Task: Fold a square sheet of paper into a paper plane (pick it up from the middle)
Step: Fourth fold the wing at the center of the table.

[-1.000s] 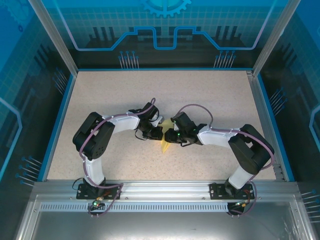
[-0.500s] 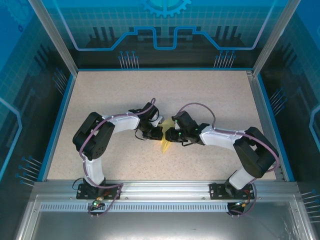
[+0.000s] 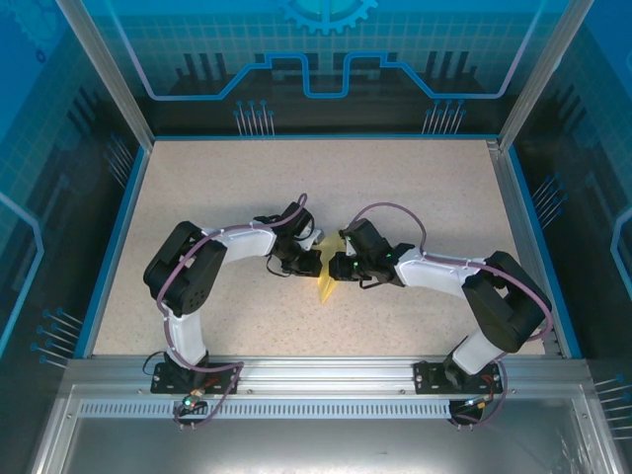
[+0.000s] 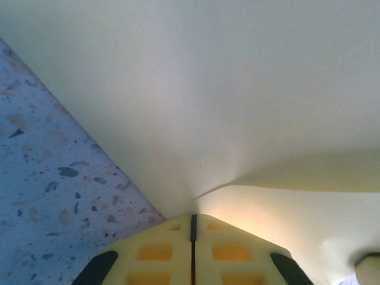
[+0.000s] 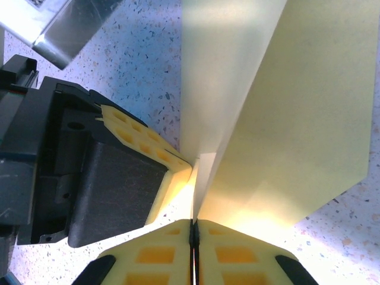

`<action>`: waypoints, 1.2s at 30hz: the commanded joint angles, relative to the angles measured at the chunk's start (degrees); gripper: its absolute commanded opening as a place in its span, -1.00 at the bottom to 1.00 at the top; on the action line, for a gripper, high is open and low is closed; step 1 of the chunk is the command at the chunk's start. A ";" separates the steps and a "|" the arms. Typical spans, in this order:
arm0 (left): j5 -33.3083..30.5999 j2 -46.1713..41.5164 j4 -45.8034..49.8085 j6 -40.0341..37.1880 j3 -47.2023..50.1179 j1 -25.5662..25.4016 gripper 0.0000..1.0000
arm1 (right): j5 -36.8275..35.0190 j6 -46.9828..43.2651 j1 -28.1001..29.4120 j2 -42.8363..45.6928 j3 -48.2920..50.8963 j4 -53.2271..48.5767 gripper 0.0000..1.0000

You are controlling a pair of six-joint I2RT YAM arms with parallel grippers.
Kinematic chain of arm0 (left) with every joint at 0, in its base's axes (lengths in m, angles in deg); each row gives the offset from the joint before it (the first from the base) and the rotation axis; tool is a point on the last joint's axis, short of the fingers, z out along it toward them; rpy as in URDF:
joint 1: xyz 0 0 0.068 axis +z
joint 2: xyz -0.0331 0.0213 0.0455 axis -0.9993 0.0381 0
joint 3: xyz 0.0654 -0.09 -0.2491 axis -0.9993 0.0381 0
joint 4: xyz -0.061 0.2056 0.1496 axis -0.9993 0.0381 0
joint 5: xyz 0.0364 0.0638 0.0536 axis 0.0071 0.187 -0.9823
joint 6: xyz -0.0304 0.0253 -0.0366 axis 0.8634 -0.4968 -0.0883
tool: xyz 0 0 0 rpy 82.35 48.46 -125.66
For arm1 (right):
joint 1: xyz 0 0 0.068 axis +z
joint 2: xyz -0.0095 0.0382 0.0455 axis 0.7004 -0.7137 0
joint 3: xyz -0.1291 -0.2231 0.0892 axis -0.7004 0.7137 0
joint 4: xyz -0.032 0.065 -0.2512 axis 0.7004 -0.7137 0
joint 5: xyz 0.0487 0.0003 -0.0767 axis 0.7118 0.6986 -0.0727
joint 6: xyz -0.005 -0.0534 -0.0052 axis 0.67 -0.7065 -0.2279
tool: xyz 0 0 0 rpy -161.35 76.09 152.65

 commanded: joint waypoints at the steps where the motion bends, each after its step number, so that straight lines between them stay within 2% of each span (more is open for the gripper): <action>1: -3.23 2.96 3.76 -1.92 1.20 0.60 -0.85 | 1.35 -0.49 -0.28 -0.91 -1.15 0.58 -0.82; 18: -2.36 2.69 2.85 -1.55 2.08 0.98 -0.85 | 3.31 0.86 0.00 -5.01 -2.64 4.18 -0.83; 30: -0.72 2.48 1.35 -1.22 3.20 1.86 -0.85 | 4.17 0.30 0.00 -7.31 -3.70 3.41 -0.82; 36: -0.32 2.67 0.87 -1.22 3.50 2.09 -0.86 | 3.54 -0.25 -0.06 -5.72 -3.70 1.99 -0.79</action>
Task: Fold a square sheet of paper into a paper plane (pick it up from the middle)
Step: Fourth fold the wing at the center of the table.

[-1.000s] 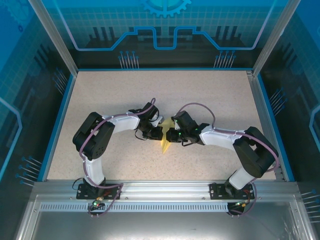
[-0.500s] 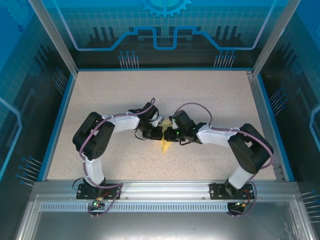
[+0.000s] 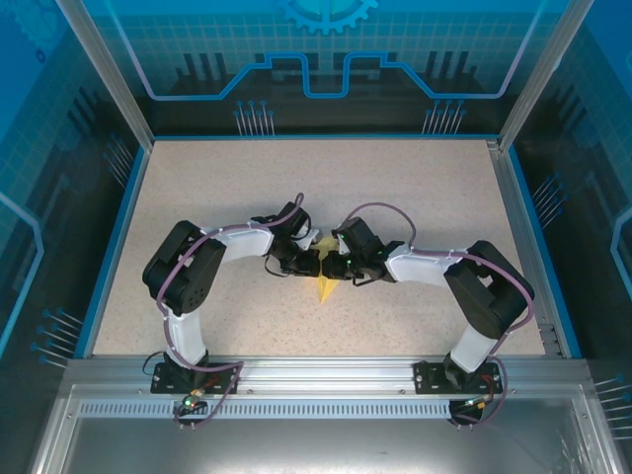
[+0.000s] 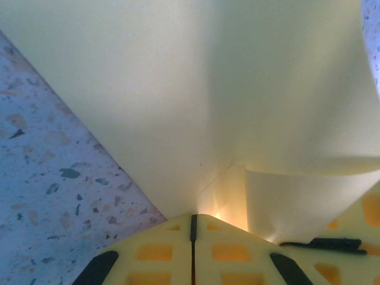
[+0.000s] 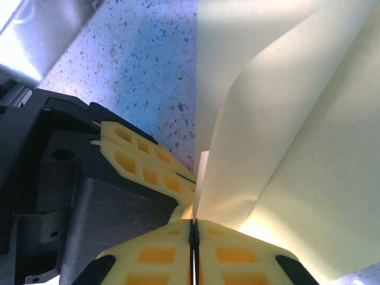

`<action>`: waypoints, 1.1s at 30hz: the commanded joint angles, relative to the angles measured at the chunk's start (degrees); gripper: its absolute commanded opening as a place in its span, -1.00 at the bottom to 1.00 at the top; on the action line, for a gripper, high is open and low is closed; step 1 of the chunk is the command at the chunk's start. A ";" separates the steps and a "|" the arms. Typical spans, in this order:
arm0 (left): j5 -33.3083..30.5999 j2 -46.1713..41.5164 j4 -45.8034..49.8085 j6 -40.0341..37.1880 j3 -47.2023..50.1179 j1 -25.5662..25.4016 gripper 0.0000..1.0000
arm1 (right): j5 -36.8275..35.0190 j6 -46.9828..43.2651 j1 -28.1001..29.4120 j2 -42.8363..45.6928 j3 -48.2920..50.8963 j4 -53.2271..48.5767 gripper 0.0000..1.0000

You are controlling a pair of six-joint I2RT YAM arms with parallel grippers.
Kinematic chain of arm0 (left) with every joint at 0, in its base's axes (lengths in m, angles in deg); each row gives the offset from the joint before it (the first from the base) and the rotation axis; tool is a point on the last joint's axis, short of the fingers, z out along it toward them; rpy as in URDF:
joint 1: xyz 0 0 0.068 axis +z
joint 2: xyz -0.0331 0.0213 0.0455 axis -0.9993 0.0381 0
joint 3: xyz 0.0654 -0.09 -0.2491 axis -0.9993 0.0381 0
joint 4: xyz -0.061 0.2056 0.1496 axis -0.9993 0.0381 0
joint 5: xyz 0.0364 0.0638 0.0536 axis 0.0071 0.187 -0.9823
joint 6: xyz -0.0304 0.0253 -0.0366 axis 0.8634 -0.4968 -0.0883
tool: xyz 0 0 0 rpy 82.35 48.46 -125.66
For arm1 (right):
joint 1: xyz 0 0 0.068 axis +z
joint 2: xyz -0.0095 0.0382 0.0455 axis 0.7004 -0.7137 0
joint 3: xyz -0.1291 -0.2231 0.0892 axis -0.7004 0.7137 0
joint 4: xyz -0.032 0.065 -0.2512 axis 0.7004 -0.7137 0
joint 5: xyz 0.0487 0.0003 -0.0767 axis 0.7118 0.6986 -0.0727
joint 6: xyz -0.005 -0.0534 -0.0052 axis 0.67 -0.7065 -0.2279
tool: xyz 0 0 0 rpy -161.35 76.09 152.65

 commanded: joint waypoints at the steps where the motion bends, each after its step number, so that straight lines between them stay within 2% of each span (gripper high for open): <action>1: -3.14 2.71 2.47 -1.16 2.37 0.87 -0.86 | 0.35 -0.59 -0.04 0.67 -1.15 -2.27 -0.78; 33: 0.75 1.97 -0.56 -0.34 4.54 3.30 -0.91 | 0.41 -3.37 1.22 -5.66 -7.19 -8.32 -0.72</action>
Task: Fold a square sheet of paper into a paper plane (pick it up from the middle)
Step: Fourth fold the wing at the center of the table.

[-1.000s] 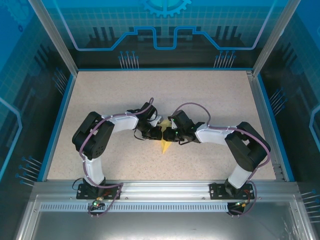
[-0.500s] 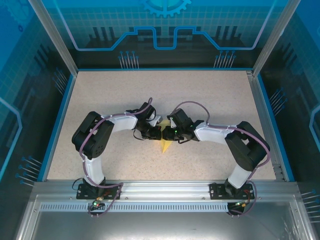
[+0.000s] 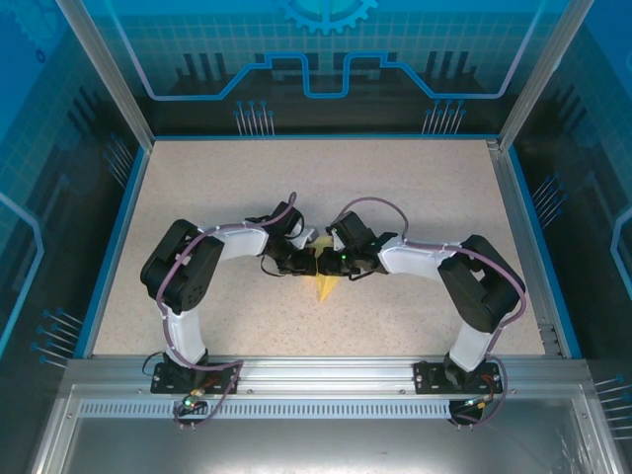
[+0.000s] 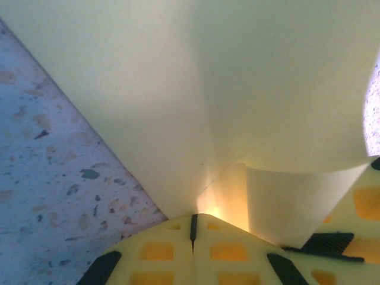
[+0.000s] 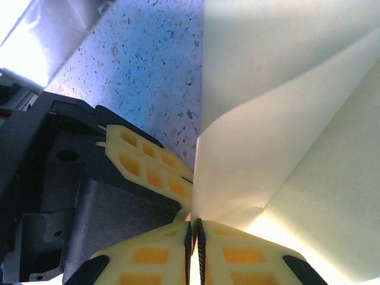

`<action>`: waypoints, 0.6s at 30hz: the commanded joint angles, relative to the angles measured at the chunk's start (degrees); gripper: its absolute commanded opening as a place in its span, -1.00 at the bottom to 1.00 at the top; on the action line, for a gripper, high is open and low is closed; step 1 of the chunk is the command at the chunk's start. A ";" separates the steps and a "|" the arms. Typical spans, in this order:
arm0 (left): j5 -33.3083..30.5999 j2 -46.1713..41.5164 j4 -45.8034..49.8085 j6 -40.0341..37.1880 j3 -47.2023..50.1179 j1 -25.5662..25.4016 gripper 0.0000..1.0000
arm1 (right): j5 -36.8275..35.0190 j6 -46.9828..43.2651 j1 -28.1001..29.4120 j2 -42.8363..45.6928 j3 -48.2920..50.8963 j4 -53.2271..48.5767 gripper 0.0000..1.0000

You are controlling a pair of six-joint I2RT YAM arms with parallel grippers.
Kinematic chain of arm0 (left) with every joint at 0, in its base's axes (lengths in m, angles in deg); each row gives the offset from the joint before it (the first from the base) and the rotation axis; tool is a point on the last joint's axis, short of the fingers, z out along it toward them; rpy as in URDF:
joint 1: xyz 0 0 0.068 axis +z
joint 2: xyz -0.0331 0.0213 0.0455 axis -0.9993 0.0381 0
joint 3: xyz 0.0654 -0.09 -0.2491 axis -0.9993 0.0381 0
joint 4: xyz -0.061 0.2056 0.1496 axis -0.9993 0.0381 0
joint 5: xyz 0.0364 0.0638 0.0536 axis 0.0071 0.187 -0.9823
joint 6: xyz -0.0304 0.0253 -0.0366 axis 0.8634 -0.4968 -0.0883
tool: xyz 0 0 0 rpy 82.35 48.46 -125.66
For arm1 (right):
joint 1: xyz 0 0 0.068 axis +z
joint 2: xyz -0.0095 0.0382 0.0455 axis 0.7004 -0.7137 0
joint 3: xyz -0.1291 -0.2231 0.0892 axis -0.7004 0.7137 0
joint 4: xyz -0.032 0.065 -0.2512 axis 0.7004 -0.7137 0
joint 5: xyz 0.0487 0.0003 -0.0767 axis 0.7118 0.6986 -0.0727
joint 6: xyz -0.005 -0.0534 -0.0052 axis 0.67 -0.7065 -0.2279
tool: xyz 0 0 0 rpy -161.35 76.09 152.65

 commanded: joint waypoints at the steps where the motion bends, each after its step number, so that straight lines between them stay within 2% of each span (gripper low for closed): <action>1: -3.77 1.75 2.30 -0.64 2.51 0.75 -0.91 | -0.33 -1.23 1.13 -2.41 -0.97 -1.91 -0.72; 9: -2.08 1.46 0.88 0.01 3.38 1.84 -0.93 | -0.05 -0.76 1.15 -1.58 -0.08 -1.12 -0.73; 18: -2.08 1.46 0.85 -0.08 3.64 2.11 -0.93 | 1.51 1.48 0.10 1.95 2.81 4.42 -0.63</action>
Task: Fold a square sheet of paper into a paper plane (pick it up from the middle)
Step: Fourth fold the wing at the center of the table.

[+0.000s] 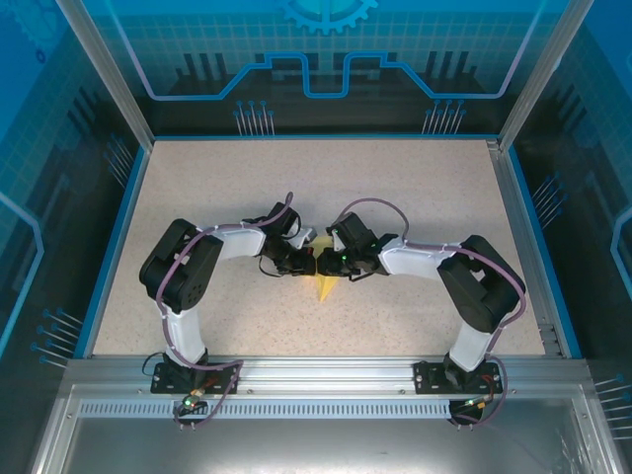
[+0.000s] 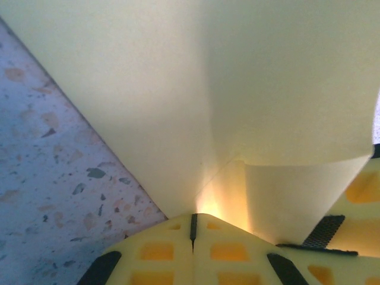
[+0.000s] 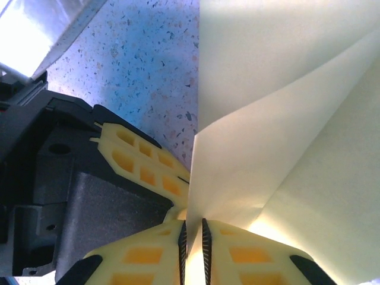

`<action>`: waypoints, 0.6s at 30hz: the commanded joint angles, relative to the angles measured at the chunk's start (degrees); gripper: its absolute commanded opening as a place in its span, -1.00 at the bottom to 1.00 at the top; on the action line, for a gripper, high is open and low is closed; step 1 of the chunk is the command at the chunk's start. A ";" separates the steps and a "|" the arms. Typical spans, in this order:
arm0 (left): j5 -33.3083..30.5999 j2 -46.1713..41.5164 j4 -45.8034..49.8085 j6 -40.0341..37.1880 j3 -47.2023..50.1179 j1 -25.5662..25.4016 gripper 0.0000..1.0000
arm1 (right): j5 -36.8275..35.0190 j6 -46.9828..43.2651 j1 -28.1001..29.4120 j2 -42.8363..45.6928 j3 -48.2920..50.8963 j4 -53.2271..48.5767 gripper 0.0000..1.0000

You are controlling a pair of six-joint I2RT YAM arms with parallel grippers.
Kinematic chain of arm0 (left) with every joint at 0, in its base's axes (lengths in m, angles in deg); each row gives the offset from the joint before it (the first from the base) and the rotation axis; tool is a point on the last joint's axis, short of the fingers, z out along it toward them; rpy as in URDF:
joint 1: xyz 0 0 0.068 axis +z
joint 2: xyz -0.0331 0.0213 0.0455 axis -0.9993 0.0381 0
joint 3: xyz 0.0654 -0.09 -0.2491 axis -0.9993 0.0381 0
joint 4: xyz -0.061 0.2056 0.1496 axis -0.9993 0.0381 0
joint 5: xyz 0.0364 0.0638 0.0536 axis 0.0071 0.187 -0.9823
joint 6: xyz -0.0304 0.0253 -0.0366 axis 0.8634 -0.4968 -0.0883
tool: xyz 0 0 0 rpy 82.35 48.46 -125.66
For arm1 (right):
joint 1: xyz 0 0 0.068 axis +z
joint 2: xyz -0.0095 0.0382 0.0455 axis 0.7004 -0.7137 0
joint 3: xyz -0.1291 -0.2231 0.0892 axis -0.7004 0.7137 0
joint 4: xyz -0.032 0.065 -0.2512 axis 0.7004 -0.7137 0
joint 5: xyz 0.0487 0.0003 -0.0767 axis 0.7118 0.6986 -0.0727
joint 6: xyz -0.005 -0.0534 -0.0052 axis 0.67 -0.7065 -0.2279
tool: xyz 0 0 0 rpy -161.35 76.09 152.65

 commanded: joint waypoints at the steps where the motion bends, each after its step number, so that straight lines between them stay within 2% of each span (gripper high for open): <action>1: -4.69 1.51 3.12 -0.49 2.17 0.95 -0.94 | 1.63 1.17 -0.17 1.83 1.50 2.66 -0.60; 4: -4.76 1.44 3.33 -0.63 2.06 0.99 -0.94 | 2.13 1.35 -0.59 2.92 1.85 3.45 -0.53; 18: -4.72 1.64 3.62 -0.85 1.62 0.95 -0.94 | 2.13 1.11 -2.35 5.37 2.45 3.04 -0.54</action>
